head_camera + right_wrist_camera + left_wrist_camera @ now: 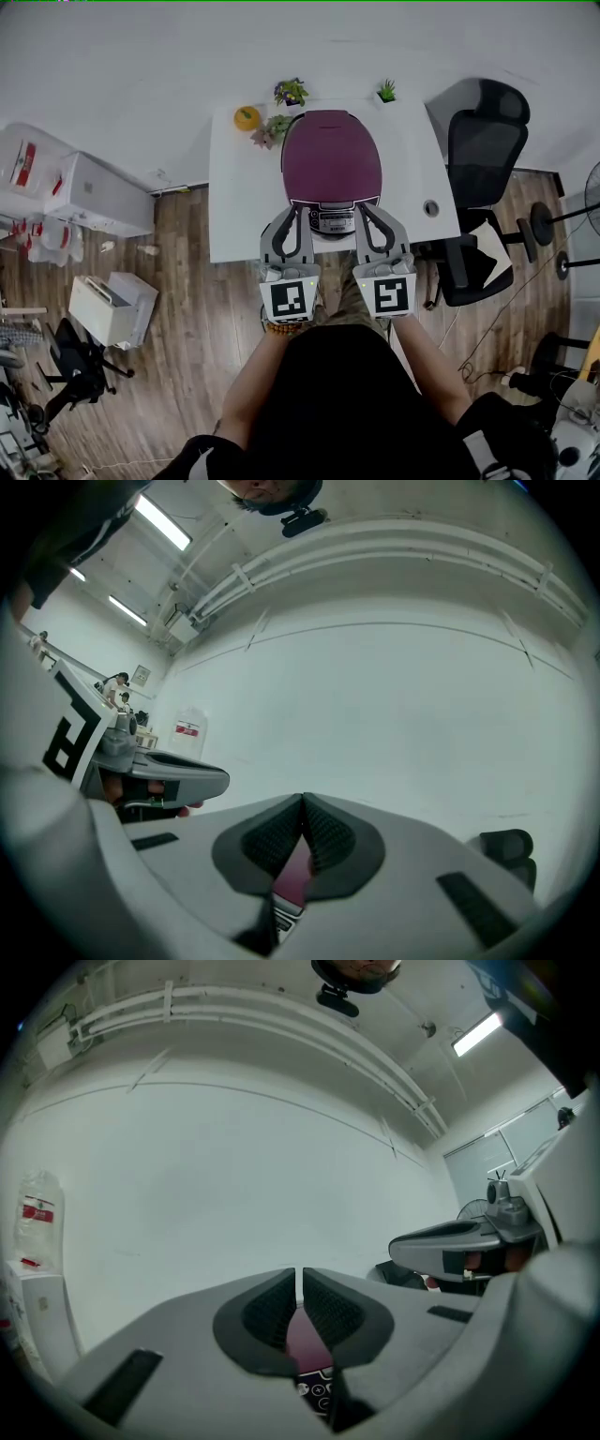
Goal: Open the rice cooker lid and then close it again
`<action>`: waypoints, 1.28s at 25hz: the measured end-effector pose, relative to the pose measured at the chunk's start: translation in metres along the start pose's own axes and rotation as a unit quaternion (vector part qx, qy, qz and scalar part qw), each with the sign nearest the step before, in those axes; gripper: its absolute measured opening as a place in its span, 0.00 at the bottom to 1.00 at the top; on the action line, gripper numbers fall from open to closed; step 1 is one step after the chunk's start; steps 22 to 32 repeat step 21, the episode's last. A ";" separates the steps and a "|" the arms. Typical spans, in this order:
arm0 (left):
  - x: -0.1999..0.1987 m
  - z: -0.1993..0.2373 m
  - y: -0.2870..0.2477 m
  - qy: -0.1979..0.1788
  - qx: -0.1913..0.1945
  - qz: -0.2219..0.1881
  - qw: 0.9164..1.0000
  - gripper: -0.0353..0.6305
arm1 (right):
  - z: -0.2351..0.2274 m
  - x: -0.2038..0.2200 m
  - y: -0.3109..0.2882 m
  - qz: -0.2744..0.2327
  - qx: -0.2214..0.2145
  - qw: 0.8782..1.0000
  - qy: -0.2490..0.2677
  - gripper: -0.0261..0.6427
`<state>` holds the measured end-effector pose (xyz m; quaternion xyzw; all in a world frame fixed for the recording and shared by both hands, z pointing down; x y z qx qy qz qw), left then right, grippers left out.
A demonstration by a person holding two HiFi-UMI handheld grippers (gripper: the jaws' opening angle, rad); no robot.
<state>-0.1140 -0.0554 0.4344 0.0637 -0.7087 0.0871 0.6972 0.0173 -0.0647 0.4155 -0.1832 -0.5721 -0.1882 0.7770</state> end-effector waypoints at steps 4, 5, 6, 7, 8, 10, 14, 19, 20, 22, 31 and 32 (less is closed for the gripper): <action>0.007 -0.003 0.010 0.000 0.002 0.007 1.000 0.11 | 0.005 0.008 0.008 0.011 0.004 1.000 -0.005 0.08; 0.008 -0.004 0.011 0.001 0.003 0.007 1.000 0.11 | 0.006 0.009 0.010 0.014 0.004 1.000 -0.005 0.08; 0.009 -0.005 0.013 0.002 0.004 0.009 1.000 0.11 | 0.008 0.010 0.012 0.016 0.004 1.000 -0.004 0.08; 0.011 -0.005 0.015 0.001 0.005 0.012 1.000 0.11 | 0.009 0.011 0.013 0.019 0.002 1.000 -0.001 0.08; 0.012 -0.006 0.017 0.002 0.005 0.015 1.000 0.11 | 0.011 0.012 0.014 0.023 0.001 1.000 0.002 0.08; 0.014 -0.006 0.019 0.003 0.006 0.019 1.000 0.11 | 0.012 0.013 0.015 0.027 -0.001 1.000 0.004 0.08; 0.019 -0.006 0.024 0.001 0.003 0.026 1.000 0.11 | 0.016 0.015 0.019 0.029 -0.010 0.999 0.012 0.08; 0.020 -0.004 0.032 0.002 0.000 0.024 1.000 0.11 | 0.021 0.026 0.022 0.064 -0.014 0.998 -0.009 0.08; 0.020 -0.003 0.033 0.002 0.000 0.023 1.000 0.11 | 0.021 0.027 0.021 0.068 -0.013 0.998 -0.012 0.08; 0.020 -0.001 0.035 0.003 0.000 0.022 1.000 0.11 | 0.022 0.029 0.021 0.071 -0.012 0.997 -0.012 0.08; 0.020 -0.001 0.035 0.003 0.000 0.022 1.000 0.11 | 0.022 0.029 0.021 0.071 -0.012 0.997 -0.012 0.08; 0.020 -0.001 0.035 0.003 0.000 0.022 1.000 0.11 | 0.022 0.029 0.021 0.071 -0.012 0.997 -0.012 0.08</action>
Point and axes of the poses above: the fingertips, and each gripper's own axes: y backward along the fingers, z to its left, x out of its underside, the point moved 4 cm from there along y, backward along the fingers, and after that the axes turned 6 degrees about z, right-handed, at the moved point
